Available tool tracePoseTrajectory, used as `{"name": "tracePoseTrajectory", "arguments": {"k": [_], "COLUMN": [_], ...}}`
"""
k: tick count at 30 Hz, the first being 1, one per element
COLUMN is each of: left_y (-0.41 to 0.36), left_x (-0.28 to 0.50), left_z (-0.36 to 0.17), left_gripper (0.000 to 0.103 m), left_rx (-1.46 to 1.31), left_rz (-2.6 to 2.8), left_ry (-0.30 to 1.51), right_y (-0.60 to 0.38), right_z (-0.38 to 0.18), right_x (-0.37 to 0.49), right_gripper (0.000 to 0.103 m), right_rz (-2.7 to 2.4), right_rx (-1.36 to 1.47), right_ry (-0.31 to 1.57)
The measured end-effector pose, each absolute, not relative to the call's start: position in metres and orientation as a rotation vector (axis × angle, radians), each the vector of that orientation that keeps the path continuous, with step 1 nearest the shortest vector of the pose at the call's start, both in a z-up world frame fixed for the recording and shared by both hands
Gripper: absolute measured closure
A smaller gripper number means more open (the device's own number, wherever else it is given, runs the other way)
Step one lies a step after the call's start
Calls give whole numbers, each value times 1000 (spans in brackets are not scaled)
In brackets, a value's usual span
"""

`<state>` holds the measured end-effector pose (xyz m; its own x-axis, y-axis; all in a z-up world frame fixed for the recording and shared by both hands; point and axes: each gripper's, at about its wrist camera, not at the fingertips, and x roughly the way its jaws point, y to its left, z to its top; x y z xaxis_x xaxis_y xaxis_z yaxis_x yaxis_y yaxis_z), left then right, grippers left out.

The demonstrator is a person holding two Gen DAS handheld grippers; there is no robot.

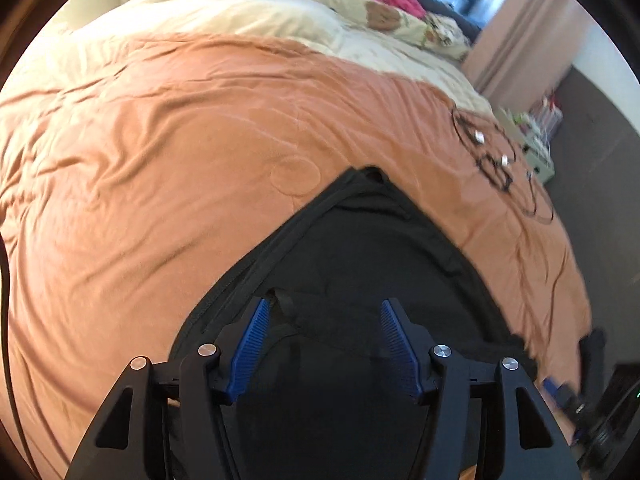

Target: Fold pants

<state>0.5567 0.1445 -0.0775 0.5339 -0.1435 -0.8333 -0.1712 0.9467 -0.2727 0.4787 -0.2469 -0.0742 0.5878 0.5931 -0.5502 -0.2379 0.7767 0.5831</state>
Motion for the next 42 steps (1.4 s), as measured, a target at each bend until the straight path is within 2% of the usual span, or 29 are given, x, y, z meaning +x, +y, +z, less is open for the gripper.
{"name": "tracePoseTrajectory", "arguments": {"k": [17, 19, 21, 22, 23, 24, 25, 27, 29, 30, 42], "left_y": [131, 127, 122, 120, 119, 118, 120, 124, 125, 126, 121], "left_x": [576, 579, 581, 582, 584, 584, 586, 588, 589, 590, 625], "left_z": [-146, -153, -158, -160, -162, -162, -161, -156, -145, -139, -78], "left_gripper": [42, 46, 62, 67, 79, 92, 95, 98, 98, 98, 99], "left_rx": [-10, 5, 35, 61, 80, 96, 96, 79, 95, 93, 82], "left_rz": [-92, -107, -116, -117, -113, -100, -84, -71, -60, -57, -22], "left_ry": [1183, 1195, 1201, 1206, 1205, 1201, 1195, 1176, 1132, 1115, 965], "right_y": [-227, -217, -209, -206, -206, -207, -206, -203, -201, -201, -218], "right_z": [-73, -74, -74, -75, -76, -79, -81, -84, -83, -82, -77], "right_x": [481, 484, 488, 490, 494, 498, 500, 504, 504, 504, 514], "right_gripper": [35, 35, 36, 39, 41, 50, 67, 82, 87, 98, 99], "right_rz": [574, 577, 601, 609, 611, 606, 599, 584, 583, 594, 616], "right_rx": [168, 102, 79, 75, 79, 83, 79, 41, 28, 43, 196], "right_ry": [804, 806, 812, 814, 816, 825, 833, 840, 833, 830, 798]}}
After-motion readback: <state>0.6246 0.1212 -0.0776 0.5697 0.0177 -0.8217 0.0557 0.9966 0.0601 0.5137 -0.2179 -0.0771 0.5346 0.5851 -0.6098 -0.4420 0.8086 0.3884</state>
